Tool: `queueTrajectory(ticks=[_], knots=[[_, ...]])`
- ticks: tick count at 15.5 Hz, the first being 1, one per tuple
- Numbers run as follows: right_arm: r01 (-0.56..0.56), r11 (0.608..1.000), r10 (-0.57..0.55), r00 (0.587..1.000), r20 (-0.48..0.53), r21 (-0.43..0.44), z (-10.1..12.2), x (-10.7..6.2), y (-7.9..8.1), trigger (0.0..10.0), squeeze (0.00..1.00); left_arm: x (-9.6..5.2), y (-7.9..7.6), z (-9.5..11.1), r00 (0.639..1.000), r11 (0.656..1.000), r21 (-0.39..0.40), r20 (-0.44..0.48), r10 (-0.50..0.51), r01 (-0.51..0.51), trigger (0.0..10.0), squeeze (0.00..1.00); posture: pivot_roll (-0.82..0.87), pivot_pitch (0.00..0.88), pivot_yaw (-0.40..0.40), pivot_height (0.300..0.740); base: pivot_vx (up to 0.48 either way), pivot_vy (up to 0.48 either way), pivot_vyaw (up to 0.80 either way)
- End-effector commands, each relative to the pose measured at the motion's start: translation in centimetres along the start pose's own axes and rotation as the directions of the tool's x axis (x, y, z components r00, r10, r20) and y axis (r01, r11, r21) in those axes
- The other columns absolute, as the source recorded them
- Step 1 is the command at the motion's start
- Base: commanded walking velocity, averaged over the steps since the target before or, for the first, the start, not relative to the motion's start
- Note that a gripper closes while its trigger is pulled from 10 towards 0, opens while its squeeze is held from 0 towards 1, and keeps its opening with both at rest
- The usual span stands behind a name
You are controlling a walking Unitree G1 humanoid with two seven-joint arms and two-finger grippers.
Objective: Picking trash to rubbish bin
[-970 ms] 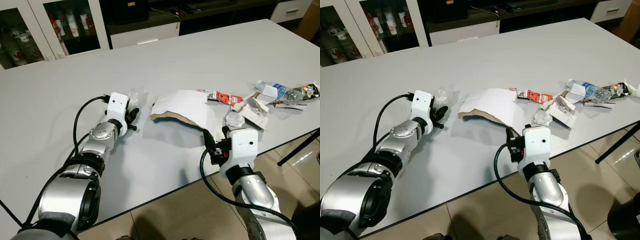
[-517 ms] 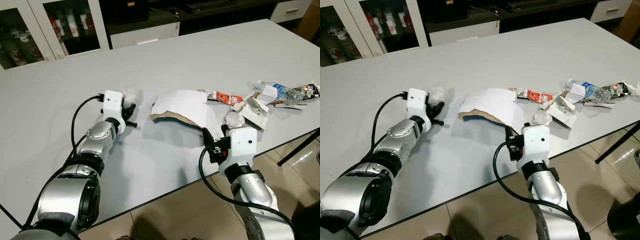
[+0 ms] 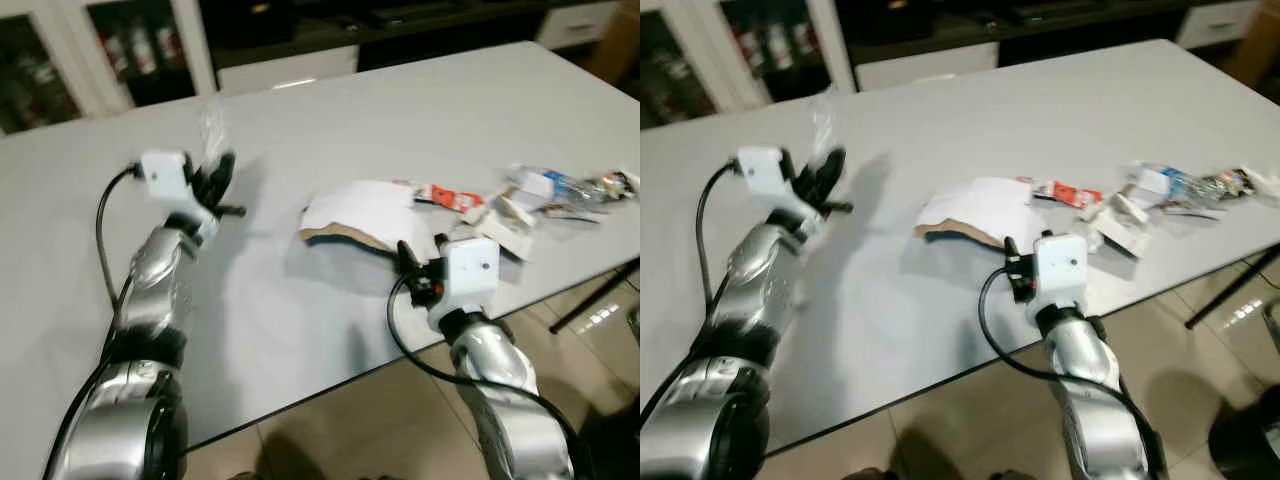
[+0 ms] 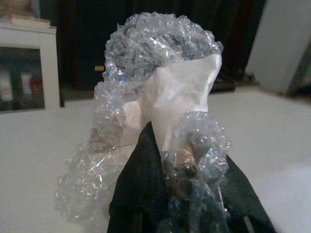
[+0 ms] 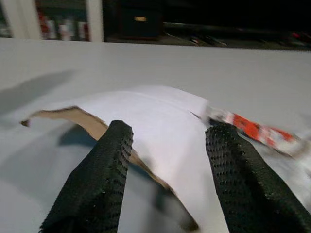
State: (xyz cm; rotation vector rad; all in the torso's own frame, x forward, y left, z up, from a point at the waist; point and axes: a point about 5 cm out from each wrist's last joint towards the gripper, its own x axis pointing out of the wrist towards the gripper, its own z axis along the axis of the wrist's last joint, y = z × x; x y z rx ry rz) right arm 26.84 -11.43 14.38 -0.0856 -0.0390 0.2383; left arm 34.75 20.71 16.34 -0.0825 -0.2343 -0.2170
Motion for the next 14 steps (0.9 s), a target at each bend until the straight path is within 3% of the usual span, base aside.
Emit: queueTrajectory(ticks=[1, 2, 4, 6, 7, 8, 9, 12, 13, 14], knots=[[-0.098, 0.991, 0.099, 0.995, 0.000, -0.095, -0.2, 1.2, 0.8, 10.0, 1.00, -1.5, -0.1, 1.4, 1.000, 0.998, 0.063, -0.001, -0.028, 0.028, 0.0, 0.00, 0.03, 0.048, -0.046, 0.740, 0.000, 0.000, 0.00], [-0.136, 0.977, 0.135, 0.991, -0.012, -0.165, -0.2, 1.7, 1.0, 10.0, 1.00, -2.4, 0.0, 1.6, 0.999, 0.996, 0.078, -0.014, -0.030, 0.031, 0.0, 0.00, 0.05, 0.046, -0.053, 0.740, 0.000, 0.000, 0.00], [-0.218, 0.913, 0.215, 0.975, -0.047, -0.346, -0.1, 3.2, 1.2, 10.0, 1.00, -5.3, -0.2, 2.5, 0.997, 0.990, 0.131, -0.057, -0.044, 0.051, 0.0, 0.00, 0.09, 0.040, -0.070, 0.740, 0.000, 0.000, 0.00], [-0.224, 0.855, 0.219, 0.973, -0.066, -0.468, 0.4, 4.0, 0.7, 10.0, 1.00, -7.4, -0.7, 3.2, 0.995, 0.989, 0.133, -0.089, -0.046, 0.057, 0.0, 0.00, 0.11, 0.033, -0.080, 0.740, 0.000, 0.000, 0.00], [-0.227, 0.805, 0.216, 0.973, -0.084, -0.548, 0.7, 4.0, 0.4, 10.0, 1.00, -8.1, -1.2, 3.5, 0.994, 0.990, 0.122, -0.097, -0.054, 0.066, 0.0, 0.00, 0.11, 0.032, -0.083, 0.740, 0.000, 0.000, 0.00], [-0.227, 0.800, 0.216, 0.973, -0.086, -0.556, 0.7, 4.0, 0.3, 10.0, 1.00, -8.2, -1.3, 3.6, 0.993, 0.991, 0.117, -0.101, -0.054, 0.065, 0.0, 0.00, 0.11, 0.032, -0.083, 0.740, 0.000, 0.000, 0.00], [-0.222, 0.735, 0.202, 0.974, -0.105, -0.641, 1.3, 3.8, -0.3, 10.0, 1.00, -8.7, -2.0, 3.8, 0.989, 0.990, 0.106, -0.123, -0.078, 0.091, 0.0, 0.00, 0.11, 0.027, -0.083, 0.740, 0.000, 0.000, 0.00], [-0.227, 0.646, 0.158, 0.974, -0.163, -0.729, 1.8, 2.9, -1.4, 10.0, 1.00, -9.4, -3.0, 3.5, 0.977, 0.988, 0.091, -0.185, -0.106, 0.124, 0.0, 0.00, 0.09, 0.020, -0.073, 0.740, 0.000, 0.000, 0.00], [-0.243, 0.591, 0.130, 0.970, -0.206, -0.769, 1.5, 2.5, -1.9, 10.0, 1.00, -9.5, -3.3, 3.3, 0.971, 0.986, 0.084, -0.202, -0.126, 0.145, 0.0, 0.00, 0.08, 0.020, -0.067, 0.740, 0.000, 0.000, 0.00], [-0.250, 0.567, 0.116, 0.968, -0.224, -0.785, 1.3, 2.3, -2.1, 10.0, 1.00, -9.5, -3.4, 3.3, 0.969, 0.985, 0.082, -0.210, -0.134, 0.154, 0.0, 0.00, 0.08, 0.020, -0.066, 0.740, 0.000, 0.000, 0.00]])
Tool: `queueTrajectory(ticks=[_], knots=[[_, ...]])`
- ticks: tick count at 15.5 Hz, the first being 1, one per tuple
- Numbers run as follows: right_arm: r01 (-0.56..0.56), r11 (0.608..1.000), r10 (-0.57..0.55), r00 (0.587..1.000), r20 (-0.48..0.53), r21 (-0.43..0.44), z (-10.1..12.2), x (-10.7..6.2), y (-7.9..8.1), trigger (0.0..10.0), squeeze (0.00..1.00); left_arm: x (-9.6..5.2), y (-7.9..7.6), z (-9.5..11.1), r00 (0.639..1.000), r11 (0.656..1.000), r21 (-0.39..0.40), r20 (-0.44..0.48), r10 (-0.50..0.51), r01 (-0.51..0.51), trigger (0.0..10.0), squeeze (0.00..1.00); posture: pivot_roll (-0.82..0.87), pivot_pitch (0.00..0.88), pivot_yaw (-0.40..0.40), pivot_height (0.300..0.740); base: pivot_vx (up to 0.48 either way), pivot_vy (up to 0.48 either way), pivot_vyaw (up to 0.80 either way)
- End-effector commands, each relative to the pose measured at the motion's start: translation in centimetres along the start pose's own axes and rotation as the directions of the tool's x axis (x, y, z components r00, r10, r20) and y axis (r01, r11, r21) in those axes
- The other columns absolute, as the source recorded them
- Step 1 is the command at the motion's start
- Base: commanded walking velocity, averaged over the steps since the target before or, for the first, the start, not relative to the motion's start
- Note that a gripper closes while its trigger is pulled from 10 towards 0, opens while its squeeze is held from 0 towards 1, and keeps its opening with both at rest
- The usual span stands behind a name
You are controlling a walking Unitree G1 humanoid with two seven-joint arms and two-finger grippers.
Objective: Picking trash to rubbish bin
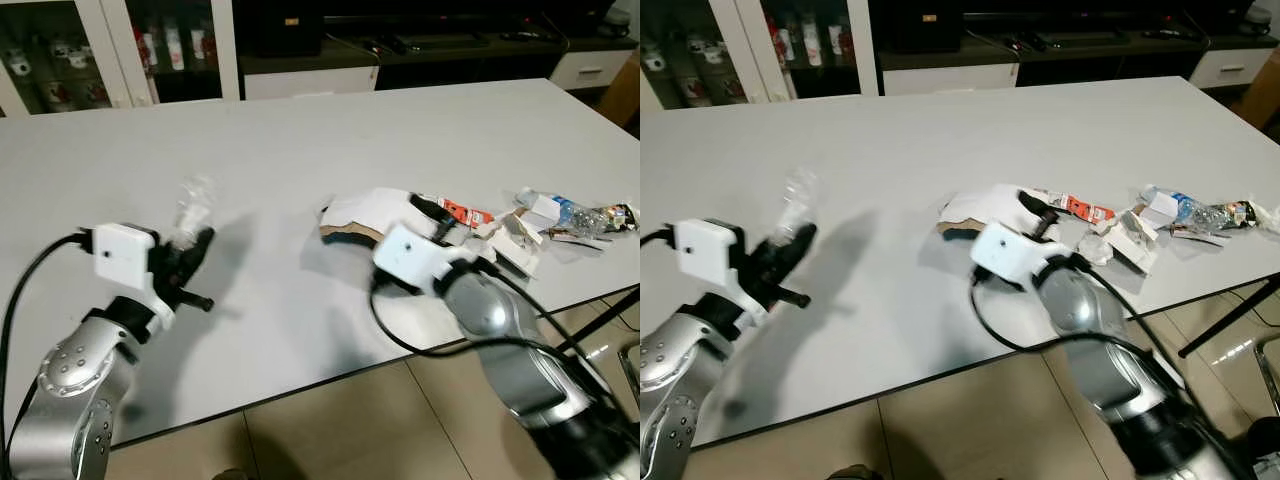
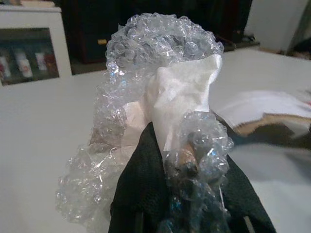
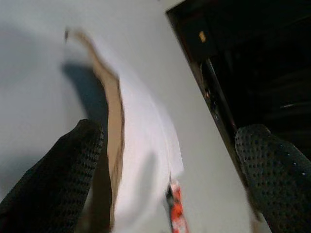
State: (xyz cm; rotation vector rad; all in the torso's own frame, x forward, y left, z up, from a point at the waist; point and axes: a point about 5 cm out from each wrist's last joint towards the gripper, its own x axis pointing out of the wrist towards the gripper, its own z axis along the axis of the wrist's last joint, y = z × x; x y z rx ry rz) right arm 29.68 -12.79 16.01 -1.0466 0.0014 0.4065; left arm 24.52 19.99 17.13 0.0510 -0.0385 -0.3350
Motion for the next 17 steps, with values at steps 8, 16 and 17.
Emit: queueTrajectory(ticks=[8, 16, 17], knots=[[0.100, 0.965, -0.124, 0.989, -0.085, -0.241, -2.7, 4.3, 1.0, 10.0, 0.00, 0.6, -2.4, 1.4, 0.992, 0.992, -0.010, 0.021, -0.123, 0.123, 0.0, 0.00, 0.10, 0.018, -0.086, 0.740, 0.000, 0.000, 0.00], [0.105, 0.975, -0.121, 0.990, -0.072, -0.197, -3.4, 6.5, 1.6, 0.0, 0.00, 0.6, -2.4, 1.8, 0.994, 0.994, 0.006, 0.027, -0.105, 0.105, 0.0, 0.00, 0.12, 0.013, -0.103, 0.740, 0.000, 0.000, 0.00], [0.106, 0.975, -0.122, 0.990, -0.072, -0.194, -3.5, 6.6, 1.6, 0.0, 0.00, 0.6, -2.4, 1.8, 0.994, 0.994, 0.006, 0.027, -0.105, 0.105, 0.0, 0.00, 0.12, 0.010, -0.102, 0.740, 0.000, 0.000, 0.00]])
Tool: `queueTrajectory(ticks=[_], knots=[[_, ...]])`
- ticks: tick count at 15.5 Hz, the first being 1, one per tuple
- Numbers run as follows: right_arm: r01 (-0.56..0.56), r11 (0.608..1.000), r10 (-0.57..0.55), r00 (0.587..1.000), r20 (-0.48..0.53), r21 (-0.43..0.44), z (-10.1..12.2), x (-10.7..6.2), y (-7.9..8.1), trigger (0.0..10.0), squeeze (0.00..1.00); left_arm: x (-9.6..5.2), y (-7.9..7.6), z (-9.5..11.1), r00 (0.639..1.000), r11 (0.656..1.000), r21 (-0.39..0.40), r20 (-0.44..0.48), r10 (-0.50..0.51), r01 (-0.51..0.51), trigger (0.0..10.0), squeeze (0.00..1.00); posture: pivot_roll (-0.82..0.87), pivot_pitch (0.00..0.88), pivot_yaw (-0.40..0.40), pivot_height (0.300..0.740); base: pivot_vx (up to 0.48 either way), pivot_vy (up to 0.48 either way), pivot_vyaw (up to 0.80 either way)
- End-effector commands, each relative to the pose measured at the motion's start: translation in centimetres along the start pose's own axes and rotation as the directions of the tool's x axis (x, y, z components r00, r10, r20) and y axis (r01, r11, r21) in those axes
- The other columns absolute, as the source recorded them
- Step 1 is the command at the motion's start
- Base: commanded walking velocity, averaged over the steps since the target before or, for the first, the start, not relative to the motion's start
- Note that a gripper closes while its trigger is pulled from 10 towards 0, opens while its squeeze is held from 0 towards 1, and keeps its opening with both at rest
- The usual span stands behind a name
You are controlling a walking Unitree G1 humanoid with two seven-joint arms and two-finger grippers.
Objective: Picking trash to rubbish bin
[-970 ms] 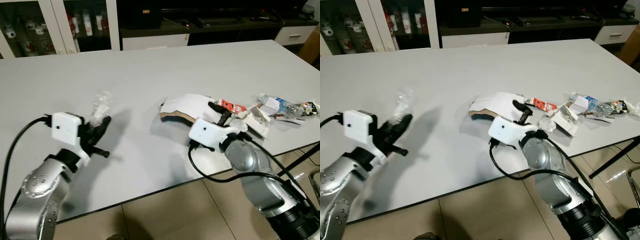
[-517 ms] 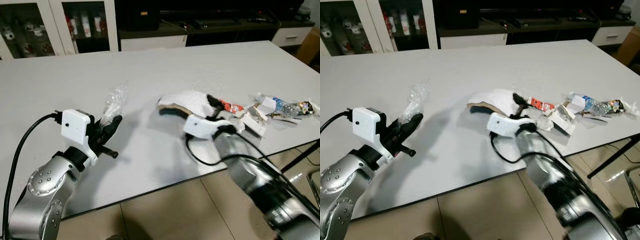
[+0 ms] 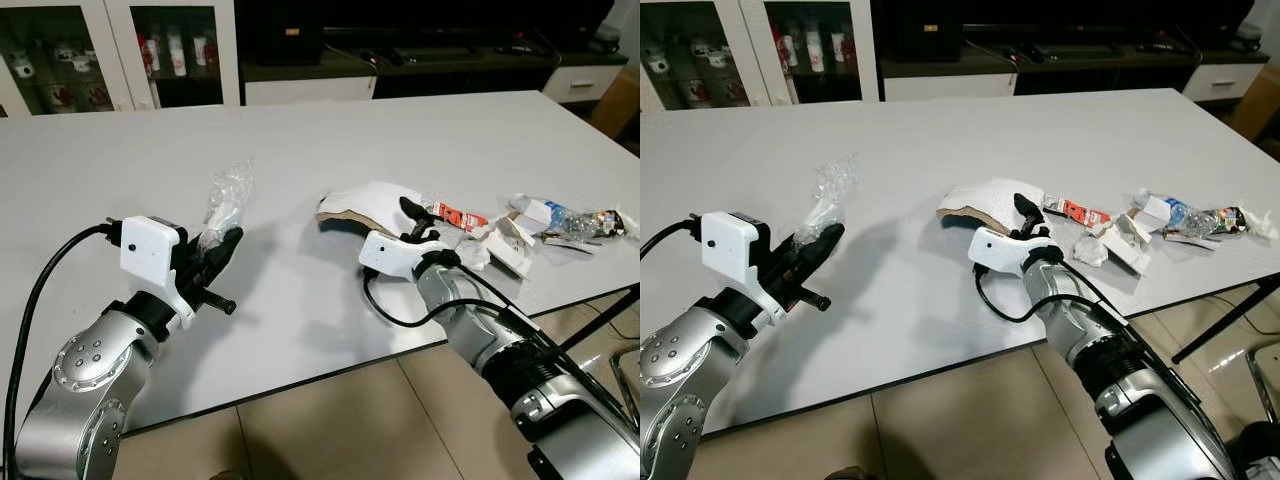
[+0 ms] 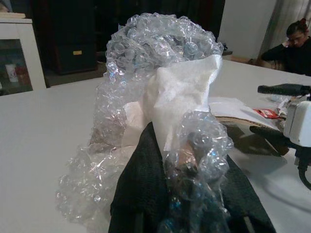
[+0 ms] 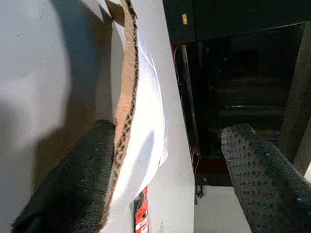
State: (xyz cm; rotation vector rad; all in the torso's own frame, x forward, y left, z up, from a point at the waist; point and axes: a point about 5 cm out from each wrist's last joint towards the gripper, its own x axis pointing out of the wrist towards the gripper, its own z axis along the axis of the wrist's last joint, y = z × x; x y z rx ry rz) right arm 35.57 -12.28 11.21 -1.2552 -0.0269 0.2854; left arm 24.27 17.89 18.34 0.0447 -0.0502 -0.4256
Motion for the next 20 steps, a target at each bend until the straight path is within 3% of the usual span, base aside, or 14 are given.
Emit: queueTrajectory(ticks=[1, 20], knots=[[0.016, 1.000, -0.016, 1.000, -0.016, 0.014, -0.49, 0.20, -0.56, 0.0, 0.00, 0.23, -0.37, 0.44, 1.000, 1.000, 0.011, 0.012, -0.016, 0.016, 0.0, 0.00, 0.12, 0.010, -0.101, 0.740, 0.000, 0.000, 0.00], [-0.010, 0.998, 0.009, 1.000, 0.003, 0.054, -0.28, 0.61, 0.09, 0.0, 0.00, 0.60, -0.75, 0.38, 0.999, 0.999, 0.015, 0.010, -0.051, 0.051, 0.0, 0.00, 0.11, 0.000, -0.095, 0.740, 0.000, 0.000, 0.00]])
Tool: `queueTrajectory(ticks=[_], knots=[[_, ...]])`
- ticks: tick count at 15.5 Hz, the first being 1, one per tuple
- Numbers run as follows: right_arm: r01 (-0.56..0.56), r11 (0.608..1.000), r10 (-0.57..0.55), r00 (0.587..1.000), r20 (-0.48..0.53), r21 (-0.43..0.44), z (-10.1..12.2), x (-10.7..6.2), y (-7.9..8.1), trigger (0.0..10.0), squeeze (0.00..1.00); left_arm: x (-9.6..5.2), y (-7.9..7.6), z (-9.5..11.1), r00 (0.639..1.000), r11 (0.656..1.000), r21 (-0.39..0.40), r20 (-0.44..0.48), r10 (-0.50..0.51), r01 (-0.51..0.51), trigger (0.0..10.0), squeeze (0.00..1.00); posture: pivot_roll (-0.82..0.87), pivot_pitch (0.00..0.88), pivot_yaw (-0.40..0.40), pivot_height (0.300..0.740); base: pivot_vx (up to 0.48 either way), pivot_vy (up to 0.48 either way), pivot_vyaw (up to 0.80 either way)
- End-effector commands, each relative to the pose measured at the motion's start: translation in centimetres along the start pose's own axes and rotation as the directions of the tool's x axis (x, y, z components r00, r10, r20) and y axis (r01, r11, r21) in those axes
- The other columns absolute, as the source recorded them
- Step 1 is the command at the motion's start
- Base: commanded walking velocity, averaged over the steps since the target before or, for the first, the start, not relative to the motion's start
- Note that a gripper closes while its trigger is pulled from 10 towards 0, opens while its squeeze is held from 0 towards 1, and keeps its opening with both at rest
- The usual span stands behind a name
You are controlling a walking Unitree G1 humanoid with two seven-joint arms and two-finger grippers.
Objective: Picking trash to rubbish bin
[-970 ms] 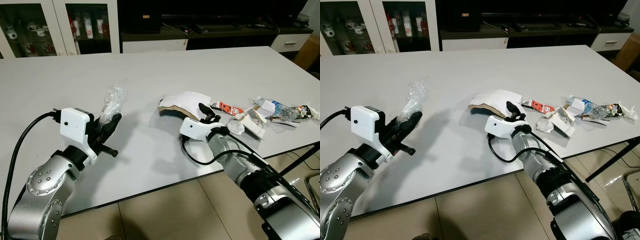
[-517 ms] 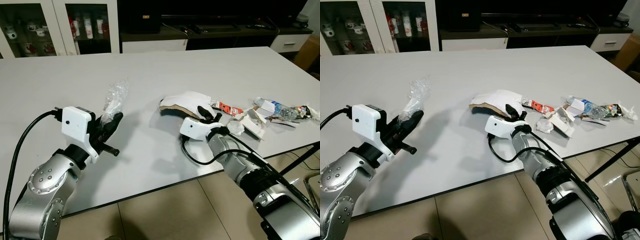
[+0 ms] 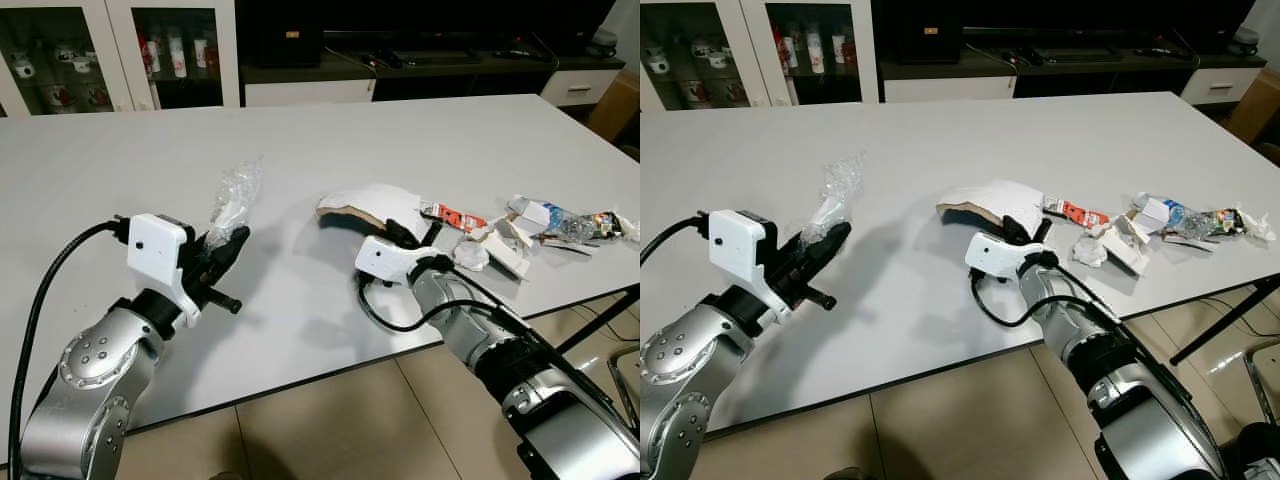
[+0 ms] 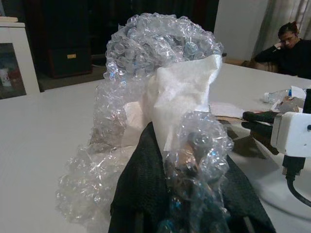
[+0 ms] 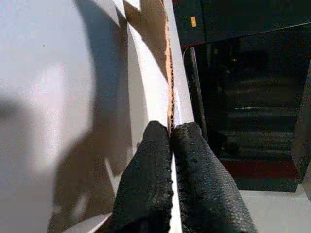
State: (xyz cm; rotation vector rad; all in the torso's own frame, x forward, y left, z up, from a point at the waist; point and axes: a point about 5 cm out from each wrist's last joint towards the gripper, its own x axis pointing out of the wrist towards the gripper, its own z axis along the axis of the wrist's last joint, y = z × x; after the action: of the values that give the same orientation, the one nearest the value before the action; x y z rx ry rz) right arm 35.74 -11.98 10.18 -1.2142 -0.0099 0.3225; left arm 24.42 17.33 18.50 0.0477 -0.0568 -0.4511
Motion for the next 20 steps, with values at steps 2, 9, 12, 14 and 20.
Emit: queueTrajectory(ticks=[2, 9, 12, 14, 20], knots=[[0.039, 0.999, -0.038, 0.999, -0.010, 0.023, -0.2, 0.2, -1.2, 0.0, 0.00, 0.4, -0.4, 0.2, 0.999, 0.999, 0.011, 0.003, -0.032, 0.032, 0.0, 0.00, 0.10, 0.000, -0.086, 0.740, 0.000, 0.000, 0.00], [0.209, 0.974, -0.216, 0.972, 0.087, 0.086, 1.6, -0.9, -4.9, 0.0, 0.00, 0.6, -0.3, 0.3, 1.000, 1.000, 0.015, 0.016, -0.026, 0.026, 0.0, 0.00, 0.10, 0.000, -0.080, 0.740, 0.000, 0.000, 0.00], [0.377, 0.891, -0.427, 0.885, 0.187, 0.251, 4.3, -4.9, -10.3, 0.0, 0.00, 0.1, 0.1, 0.4, 0.997, 0.998, -0.034, 0.045, 0.059, -0.058, 0.0, 0.00, 0.08, 0.000, -0.073, 0.740, 0.000, 0.000, 0.00], [0.362, 0.853, -0.440, 0.886, 0.147, 0.376, 4.4, -6.7, -10.4, 0.0, 0.00, 0.1, 0.0, 0.0, 0.996, 0.995, -0.048, 0.035, 0.087, -0.085, 0.0, 0.00, 0.07, 0.000, -0.067, 0.740, 0.000, 0.000, 0.00], [0.413, 0.595, -0.471, 0.874, -0.117, 0.689, 1.6, -10.5, -8.9, 10.0, 0.00, 1.3, -1.2, -1.5, 0.981, 0.978, -0.084, -0.046, 0.187, -0.190, 10.0, 0.00, 0.00, 0.003, -0.019, 0.740, 0.000, 0.000, -0.27]])
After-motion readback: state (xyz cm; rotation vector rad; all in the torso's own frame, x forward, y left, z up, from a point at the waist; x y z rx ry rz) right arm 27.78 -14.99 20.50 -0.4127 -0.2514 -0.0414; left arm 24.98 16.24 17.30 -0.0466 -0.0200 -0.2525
